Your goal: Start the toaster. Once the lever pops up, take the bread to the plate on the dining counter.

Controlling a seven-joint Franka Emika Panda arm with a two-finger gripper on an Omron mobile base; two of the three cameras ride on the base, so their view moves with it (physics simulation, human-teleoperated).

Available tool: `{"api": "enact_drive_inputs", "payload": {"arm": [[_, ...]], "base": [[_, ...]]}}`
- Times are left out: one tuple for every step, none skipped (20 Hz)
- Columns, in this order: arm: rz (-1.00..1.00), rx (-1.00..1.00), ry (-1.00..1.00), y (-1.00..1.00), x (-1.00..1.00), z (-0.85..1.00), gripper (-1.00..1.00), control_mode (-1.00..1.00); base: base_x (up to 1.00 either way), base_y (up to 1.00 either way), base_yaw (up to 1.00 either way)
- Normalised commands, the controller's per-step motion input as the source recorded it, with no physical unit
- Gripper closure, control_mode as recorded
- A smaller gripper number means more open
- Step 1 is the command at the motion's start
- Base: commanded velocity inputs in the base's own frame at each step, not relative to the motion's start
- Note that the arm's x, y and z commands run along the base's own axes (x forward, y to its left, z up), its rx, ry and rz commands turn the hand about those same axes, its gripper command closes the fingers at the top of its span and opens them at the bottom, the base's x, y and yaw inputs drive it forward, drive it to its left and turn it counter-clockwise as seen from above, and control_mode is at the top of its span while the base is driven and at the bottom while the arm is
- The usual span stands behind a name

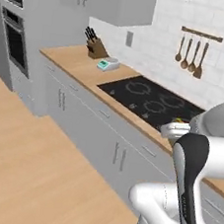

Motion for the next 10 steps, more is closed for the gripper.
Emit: {"api": "enact_drive_inputs", "payload": {"arm": [[0.0,0.0,0.0,0.0,0.0,0.0,1.0,1.0],[0.0,0.0,0.0,0.0,0.0,0.0,1.0,1.0],[0.0,0.0,0.0,0.0,0.0,0.0,1.0,1.0],[0.0,0.0,0.0,0.0,0.0,0.0,1.0,1.0],[0.0,0.0,0.0,0.0,0.0,0.0,1.0,1.0],[0.0,0.0,0.0,0.0,0.0,0.0,1.0,1.0],[0.0,0.0,0.0,0.0,0.0,0.0,1.0,1.0],[0.0,0.0,0.0,0.0,0.0,0.0,1.0,1.0],[0.0,0.0,0.0,0.0,0.0,0.0,1.0,1.0],[0.0,0.0,0.0,0.0,0.0,0.0,1.0,1.0]], "base": [[-0.22,0.0,1.0],[-0.22,0.0,1.0],[-0.23,0.0,1.0],[-0.23,0.0,1.0],[-0.16,0.0,1.0],[-0.14,0.0,1.0],[-0.14,0.0,1.0],[-0.14,0.0,1.0],[-0.14,0.0,1.0],[-0.15,0.0,1.0]]}}
